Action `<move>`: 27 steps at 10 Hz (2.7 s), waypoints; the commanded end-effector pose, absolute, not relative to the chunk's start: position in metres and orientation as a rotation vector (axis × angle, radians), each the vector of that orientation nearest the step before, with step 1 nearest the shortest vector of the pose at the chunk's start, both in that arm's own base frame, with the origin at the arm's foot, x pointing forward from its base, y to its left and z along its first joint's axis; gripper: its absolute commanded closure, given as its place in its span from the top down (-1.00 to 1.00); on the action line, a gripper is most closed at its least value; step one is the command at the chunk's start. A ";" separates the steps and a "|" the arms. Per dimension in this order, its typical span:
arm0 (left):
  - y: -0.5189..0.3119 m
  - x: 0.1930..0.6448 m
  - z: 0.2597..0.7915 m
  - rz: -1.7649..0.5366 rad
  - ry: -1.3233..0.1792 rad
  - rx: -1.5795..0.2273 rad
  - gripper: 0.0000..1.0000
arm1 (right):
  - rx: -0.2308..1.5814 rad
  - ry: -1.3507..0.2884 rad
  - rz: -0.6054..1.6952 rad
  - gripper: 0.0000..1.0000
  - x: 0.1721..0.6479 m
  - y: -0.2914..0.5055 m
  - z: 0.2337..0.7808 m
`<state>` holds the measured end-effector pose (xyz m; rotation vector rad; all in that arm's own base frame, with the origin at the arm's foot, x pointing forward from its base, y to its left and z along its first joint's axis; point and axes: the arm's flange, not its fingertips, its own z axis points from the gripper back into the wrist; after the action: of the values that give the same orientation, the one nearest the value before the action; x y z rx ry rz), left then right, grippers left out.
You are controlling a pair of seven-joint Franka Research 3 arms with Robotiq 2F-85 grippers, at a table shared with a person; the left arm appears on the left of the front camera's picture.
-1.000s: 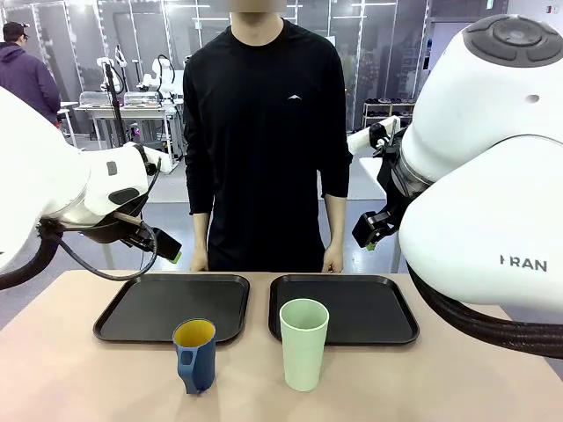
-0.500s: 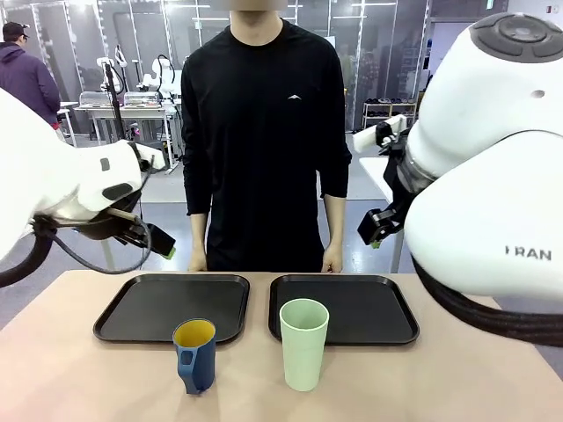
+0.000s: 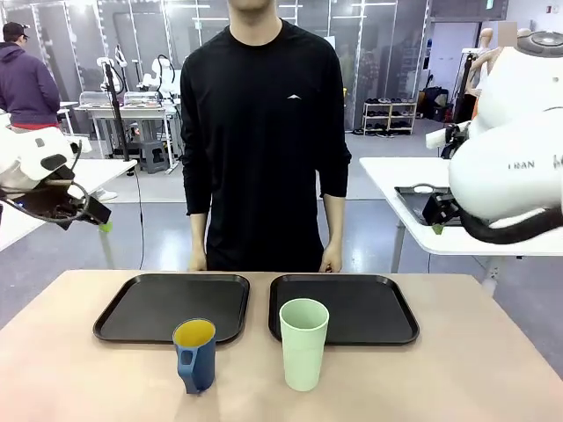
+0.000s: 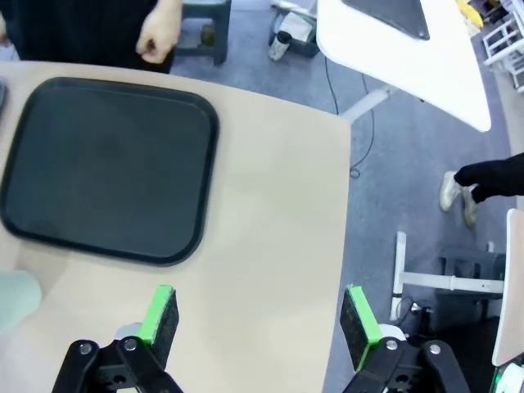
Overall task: Sort and store the cups by type.
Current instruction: Pick up the Reusable plastic cup.
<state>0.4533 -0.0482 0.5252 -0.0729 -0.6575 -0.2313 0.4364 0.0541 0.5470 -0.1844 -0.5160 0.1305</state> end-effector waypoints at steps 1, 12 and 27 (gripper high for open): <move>-0.050 0.495 0.530 -0.230 -0.592 -0.143 1.00 | -0.133 -0.451 0.139 1.00 0.476 0.048 0.553; -0.015 0.534 0.473 -0.134 -0.462 -0.139 1.00 | -0.056 -0.311 0.097 1.00 0.535 0.020 0.486; -0.015 0.534 0.473 -0.134 -0.462 -0.139 1.00 | -0.056 -0.311 0.097 1.00 0.535 0.020 0.486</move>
<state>0.5348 -0.0171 0.4718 -0.1353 -0.4539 -0.1368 0.5358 0.0198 0.4839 -0.0510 -0.3009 0.0931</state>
